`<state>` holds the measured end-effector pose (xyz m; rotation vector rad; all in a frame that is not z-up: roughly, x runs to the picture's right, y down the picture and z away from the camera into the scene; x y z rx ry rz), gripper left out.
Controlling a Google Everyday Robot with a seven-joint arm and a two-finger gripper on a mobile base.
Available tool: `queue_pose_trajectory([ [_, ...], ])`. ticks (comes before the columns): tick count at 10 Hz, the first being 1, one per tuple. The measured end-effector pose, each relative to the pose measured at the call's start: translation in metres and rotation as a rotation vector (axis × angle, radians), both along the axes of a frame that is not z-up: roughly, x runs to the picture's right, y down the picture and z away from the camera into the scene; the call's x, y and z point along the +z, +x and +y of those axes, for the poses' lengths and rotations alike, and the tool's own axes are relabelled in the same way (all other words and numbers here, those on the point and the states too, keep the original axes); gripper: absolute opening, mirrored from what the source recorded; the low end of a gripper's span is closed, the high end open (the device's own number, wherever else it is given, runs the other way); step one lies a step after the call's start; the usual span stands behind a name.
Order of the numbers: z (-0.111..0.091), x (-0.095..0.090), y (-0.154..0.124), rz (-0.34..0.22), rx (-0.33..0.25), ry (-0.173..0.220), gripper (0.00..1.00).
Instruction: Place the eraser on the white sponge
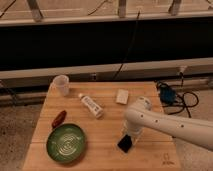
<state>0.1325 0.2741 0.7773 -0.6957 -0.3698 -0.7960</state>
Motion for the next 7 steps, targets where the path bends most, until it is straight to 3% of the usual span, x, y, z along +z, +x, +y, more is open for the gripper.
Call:
queue_pose_trajectory([
  [1,-0.001,-0.002,0.000,-0.001,-0.003,0.001,0.10],
  [3,-0.006,-0.004,0.000,0.000,-0.007,0.006,0.00],
  [7,-0.022,-0.010,0.003,0.004,-0.013,0.022,0.00],
])
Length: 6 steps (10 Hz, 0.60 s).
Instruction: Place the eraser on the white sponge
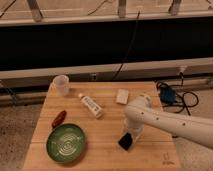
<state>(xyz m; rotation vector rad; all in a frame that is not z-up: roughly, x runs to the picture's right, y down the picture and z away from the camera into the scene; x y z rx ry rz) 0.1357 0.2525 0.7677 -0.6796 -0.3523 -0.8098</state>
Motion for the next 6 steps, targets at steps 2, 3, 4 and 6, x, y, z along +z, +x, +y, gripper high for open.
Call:
queue_pose_trajectory([
  [2,-0.012,-0.003,0.003,0.006,0.002,0.011,0.00],
  [3,-0.015,-0.003,0.003,0.007,0.001,0.015,0.00],
  [4,-0.020,-0.005,0.004,0.009,0.000,0.020,0.00],
  [6,-0.035,-0.010,0.007,0.013,-0.001,0.031,0.00],
])
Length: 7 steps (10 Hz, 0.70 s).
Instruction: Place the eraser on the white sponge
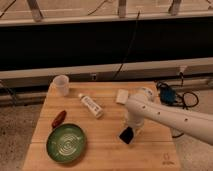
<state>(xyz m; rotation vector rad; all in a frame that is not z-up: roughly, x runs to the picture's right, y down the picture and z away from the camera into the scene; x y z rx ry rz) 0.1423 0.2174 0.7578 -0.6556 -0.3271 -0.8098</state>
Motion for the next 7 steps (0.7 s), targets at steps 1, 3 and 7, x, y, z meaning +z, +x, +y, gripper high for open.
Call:
queue_pose_trajectory([
  [1,-0.007,-0.003,0.001,0.002,0.000,0.007,0.00],
  [3,-0.013,-0.001,0.002,0.003,0.002,0.014,0.00],
  [7,-0.049,0.003,0.007,0.013,0.012,0.047,0.00],
])
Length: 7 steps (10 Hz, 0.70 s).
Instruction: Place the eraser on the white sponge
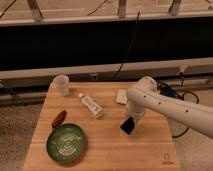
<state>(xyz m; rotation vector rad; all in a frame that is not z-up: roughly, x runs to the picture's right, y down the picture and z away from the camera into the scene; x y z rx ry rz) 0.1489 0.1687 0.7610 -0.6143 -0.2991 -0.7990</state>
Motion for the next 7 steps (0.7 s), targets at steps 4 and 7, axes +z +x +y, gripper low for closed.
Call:
queue_pose_trajectory([
  [4,-0.033,0.016,-0.002,0.003,-0.002,0.022,0.00],
  [7,-0.049,0.021,-0.001,0.006,0.004,0.024,0.00],
])
